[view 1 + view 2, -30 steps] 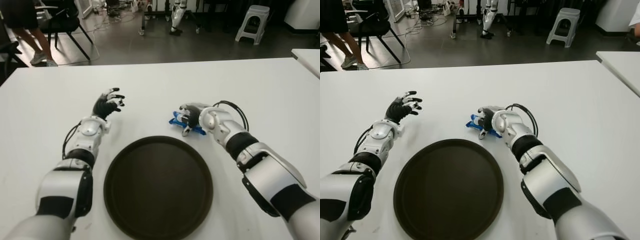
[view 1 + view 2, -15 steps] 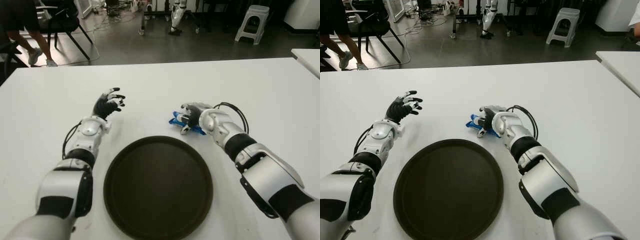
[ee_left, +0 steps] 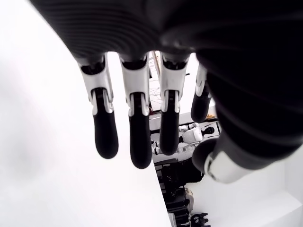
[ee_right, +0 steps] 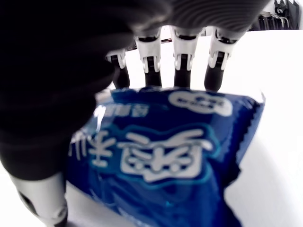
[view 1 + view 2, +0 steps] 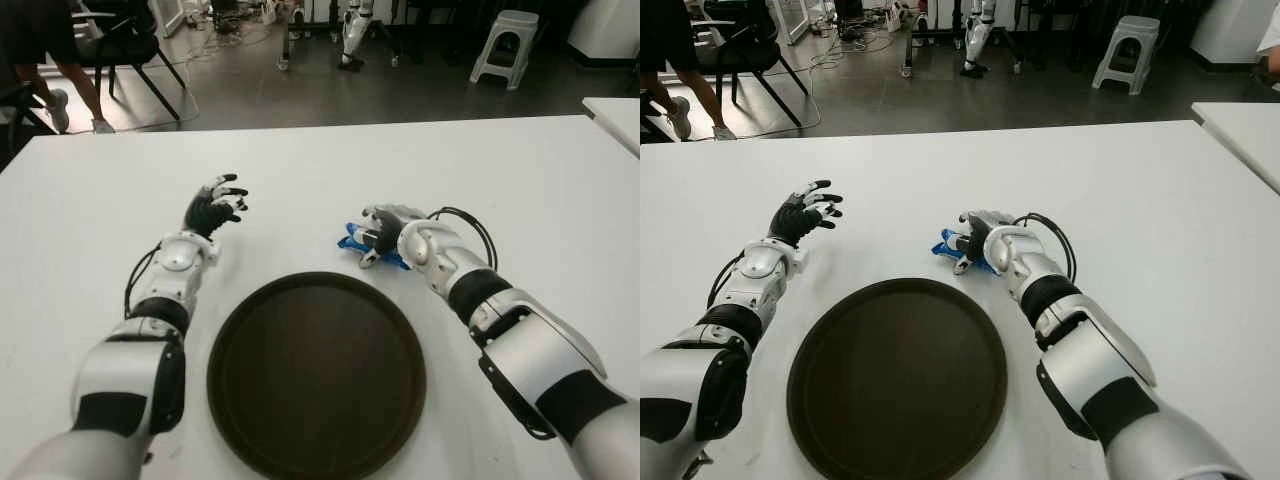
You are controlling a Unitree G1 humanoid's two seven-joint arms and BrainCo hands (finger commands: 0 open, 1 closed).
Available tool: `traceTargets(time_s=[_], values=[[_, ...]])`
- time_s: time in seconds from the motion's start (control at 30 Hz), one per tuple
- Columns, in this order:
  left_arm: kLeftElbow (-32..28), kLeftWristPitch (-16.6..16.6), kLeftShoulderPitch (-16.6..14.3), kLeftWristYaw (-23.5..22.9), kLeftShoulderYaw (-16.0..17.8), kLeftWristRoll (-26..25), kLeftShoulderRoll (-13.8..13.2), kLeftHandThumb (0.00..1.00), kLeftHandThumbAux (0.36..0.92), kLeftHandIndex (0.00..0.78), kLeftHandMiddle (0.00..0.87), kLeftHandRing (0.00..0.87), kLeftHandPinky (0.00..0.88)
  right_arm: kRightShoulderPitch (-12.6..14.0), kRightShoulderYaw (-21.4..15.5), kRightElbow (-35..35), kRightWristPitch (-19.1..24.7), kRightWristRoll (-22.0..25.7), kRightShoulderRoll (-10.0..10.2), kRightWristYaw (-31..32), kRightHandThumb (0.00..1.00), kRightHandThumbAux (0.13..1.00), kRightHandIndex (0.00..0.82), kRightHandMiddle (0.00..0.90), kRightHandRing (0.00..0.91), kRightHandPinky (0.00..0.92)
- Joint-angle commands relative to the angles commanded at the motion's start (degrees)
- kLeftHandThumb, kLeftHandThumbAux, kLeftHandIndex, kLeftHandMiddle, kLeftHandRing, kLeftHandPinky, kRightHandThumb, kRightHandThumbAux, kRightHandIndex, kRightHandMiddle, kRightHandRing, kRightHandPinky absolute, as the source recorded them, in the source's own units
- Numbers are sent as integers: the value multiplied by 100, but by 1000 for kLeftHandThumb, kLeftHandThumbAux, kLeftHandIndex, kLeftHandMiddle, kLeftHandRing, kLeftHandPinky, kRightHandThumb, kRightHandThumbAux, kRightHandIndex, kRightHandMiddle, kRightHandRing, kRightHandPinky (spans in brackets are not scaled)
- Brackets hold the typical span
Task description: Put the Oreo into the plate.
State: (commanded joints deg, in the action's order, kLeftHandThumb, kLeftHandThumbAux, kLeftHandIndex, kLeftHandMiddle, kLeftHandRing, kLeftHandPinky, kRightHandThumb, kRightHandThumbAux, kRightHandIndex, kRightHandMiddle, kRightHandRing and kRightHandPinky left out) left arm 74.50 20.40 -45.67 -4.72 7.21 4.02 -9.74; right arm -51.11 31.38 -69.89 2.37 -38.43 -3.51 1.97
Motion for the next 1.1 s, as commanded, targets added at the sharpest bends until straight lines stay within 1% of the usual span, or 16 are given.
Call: traceTargets(time_s=[0.27,0.53,0.67,0.77,0.87,1.03,1.1], values=[[-3,23,-8,-8,-20,47,-12,237,688,177,316,377,439,-36,-11,-4,67,-1,-11,-144,0,760,143,194,181,199],[3,15,-17,8,-28,63,-12,237,693,183,324,392,451,-72,-33,14,90,14,-30,-250,0,773,183,223,206,229],[1,28,-18,34,-45,85,-14,237,686,186,327,395,454,-131,-56,51,135,30,-55,-243,0,779,182,223,213,241],[0,31,-18,33,-44,83,-13,241,684,187,329,396,459,-124,-83,107,169,50,-72,-301,0,786,187,229,221,254],[0,26,-20,34,-38,76,-11,246,690,189,326,391,446,-114,-124,153,215,79,-77,-397,0,792,196,233,226,257],[-2,19,-23,58,-49,89,-14,228,703,198,326,386,432,-111,-142,194,266,122,-87,-450,0,795,200,232,227,253],[-6,16,-26,74,-65,106,-17,213,705,197,327,387,431,-120,-160,210,288,147,-99,-461,0,798,209,243,239,267]])
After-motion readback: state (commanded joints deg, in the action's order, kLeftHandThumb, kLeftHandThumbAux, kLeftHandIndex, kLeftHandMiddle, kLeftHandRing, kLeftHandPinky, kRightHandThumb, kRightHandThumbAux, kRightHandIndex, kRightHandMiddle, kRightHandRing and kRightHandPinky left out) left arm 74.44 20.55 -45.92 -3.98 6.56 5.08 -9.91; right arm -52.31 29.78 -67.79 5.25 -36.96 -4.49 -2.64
